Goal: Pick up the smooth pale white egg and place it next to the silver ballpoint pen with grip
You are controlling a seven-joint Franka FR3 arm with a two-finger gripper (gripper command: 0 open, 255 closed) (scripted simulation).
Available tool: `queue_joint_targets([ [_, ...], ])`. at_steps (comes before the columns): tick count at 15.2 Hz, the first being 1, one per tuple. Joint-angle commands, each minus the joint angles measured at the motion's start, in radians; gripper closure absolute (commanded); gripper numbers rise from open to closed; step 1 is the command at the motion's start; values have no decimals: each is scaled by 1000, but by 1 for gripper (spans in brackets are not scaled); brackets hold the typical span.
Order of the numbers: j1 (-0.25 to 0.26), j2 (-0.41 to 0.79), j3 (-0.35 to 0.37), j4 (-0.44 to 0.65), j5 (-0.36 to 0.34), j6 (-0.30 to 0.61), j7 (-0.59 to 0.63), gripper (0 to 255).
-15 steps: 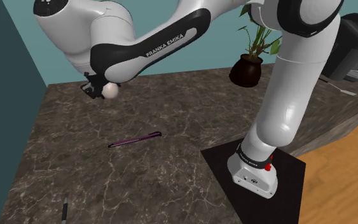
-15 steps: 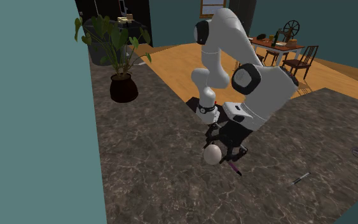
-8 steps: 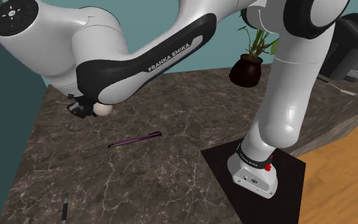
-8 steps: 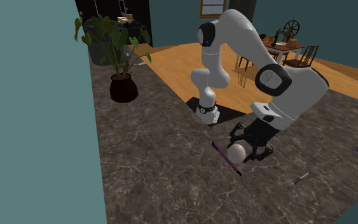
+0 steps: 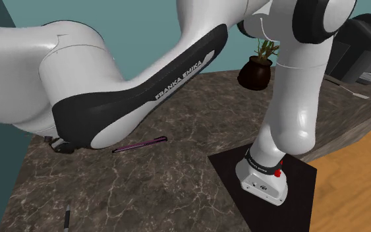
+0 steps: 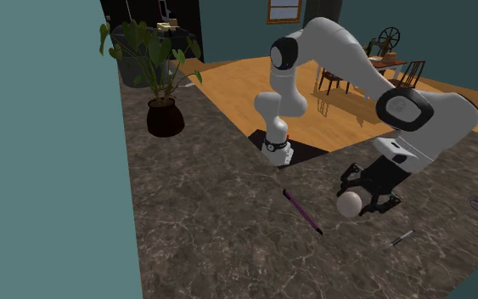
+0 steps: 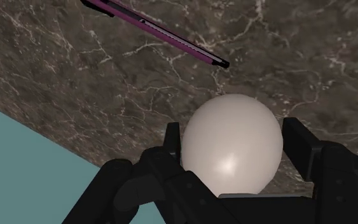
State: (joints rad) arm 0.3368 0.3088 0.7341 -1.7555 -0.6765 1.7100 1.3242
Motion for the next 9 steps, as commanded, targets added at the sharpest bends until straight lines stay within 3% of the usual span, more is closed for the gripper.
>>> queue_joint_targets([
  [1,48,35,11,33,-9,-35,49,255],
  [9,264,212,21,239,-57,-181,197,255],
])
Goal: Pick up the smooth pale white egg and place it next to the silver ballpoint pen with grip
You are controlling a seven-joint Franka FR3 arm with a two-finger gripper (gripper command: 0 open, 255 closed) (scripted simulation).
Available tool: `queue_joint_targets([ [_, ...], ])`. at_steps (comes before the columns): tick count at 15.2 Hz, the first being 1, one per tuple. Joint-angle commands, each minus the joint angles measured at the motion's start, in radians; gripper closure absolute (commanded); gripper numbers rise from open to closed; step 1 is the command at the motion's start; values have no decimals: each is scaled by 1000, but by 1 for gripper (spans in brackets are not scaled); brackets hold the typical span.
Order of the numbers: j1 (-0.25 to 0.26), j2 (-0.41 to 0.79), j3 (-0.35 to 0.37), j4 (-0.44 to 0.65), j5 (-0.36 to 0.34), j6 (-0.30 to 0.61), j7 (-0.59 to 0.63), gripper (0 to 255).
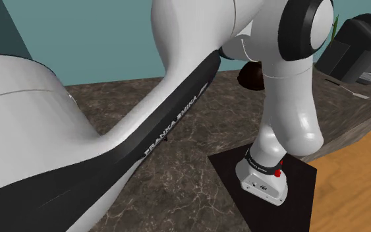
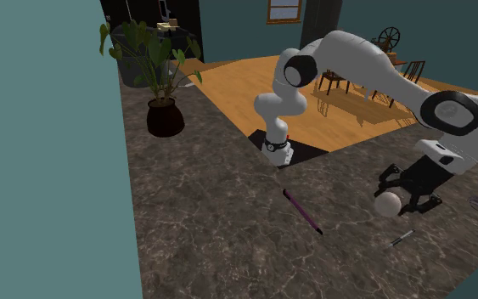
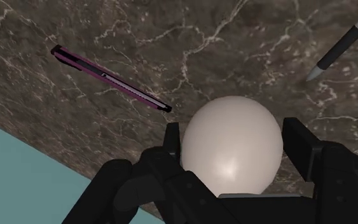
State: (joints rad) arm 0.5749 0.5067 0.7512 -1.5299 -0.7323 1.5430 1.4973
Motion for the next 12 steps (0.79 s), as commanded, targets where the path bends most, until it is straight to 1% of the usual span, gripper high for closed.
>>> queue_joint_targets([
  [1,57,39,1,47,-8,-34,38,255],
  [5,188,147,-13,202,-37,-114,87,255],
  [8,298,239,-30,349,-62,-179,108,255],
  [11,426,348,-57,544,-92,-254,108,255],
  [12,498,413,-76,668,-110,-298,94,255],
])
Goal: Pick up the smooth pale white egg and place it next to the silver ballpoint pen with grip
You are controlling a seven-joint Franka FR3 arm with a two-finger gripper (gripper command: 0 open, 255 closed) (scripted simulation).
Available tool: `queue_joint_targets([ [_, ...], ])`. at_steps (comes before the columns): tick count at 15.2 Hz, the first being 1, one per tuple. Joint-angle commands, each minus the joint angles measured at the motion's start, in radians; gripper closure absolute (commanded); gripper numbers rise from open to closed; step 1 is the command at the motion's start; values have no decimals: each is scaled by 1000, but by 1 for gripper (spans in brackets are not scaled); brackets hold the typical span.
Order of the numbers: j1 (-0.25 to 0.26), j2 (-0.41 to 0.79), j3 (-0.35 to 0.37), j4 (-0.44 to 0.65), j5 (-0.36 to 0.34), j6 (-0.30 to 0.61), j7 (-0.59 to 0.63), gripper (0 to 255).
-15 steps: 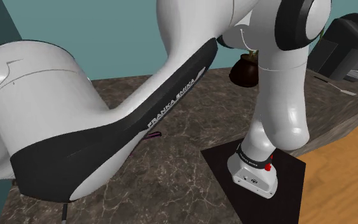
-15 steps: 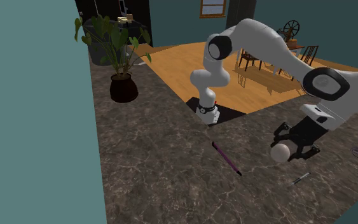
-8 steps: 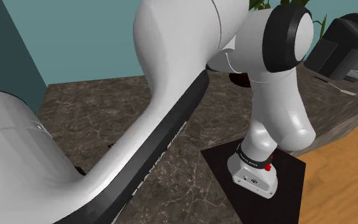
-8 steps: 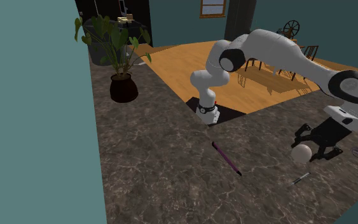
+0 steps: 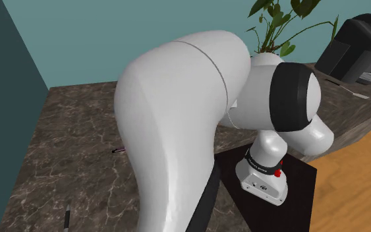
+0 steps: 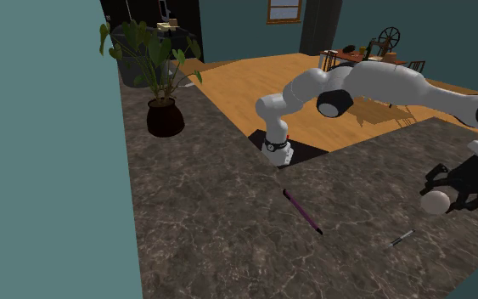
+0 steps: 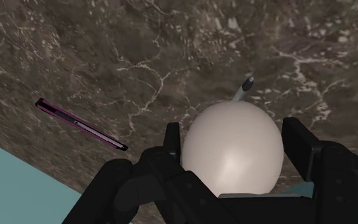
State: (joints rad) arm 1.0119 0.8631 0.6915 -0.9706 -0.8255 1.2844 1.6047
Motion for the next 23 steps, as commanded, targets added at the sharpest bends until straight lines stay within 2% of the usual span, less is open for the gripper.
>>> queue_joint_targets([
  [1,55,56,-16,92,-15,-27,-6,255],
  [13,9,81,-15,-45,-19,98,64,255],
  [21,9,81,-15,-45,-19,98,64,255],
  [22,9,81,-15,-45,-19,98,64,0],
  [23,9,81,-15,-45,-19,98,64,0],
])
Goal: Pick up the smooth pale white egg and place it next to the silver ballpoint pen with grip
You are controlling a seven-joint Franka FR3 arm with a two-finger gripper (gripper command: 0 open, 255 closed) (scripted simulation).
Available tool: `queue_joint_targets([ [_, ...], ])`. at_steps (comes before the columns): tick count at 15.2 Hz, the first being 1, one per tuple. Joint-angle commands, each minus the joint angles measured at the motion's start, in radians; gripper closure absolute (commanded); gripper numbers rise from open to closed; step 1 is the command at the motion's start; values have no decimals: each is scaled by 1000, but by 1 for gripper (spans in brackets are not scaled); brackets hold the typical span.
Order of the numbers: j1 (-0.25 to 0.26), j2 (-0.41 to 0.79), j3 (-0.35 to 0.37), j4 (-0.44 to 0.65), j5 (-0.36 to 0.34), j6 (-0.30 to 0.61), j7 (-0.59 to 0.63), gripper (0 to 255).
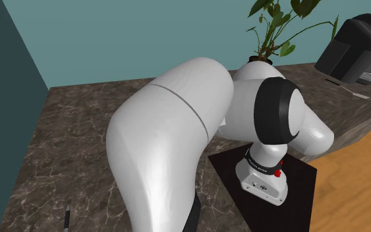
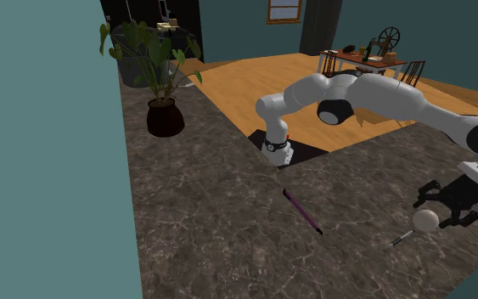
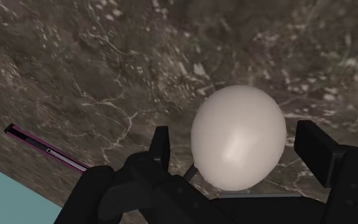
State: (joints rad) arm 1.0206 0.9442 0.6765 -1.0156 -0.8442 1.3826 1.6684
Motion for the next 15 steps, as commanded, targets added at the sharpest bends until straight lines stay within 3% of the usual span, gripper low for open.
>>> queue_joint_targets([
  [1,0,0,0,0,0,0,0,0],
  [4,0,0,0,0,0,0,0,0],
  [8,149,92,-35,321,-23,-161,-91,0],
  [15,150,92,-36,321,-22,-160,-91,0],
])
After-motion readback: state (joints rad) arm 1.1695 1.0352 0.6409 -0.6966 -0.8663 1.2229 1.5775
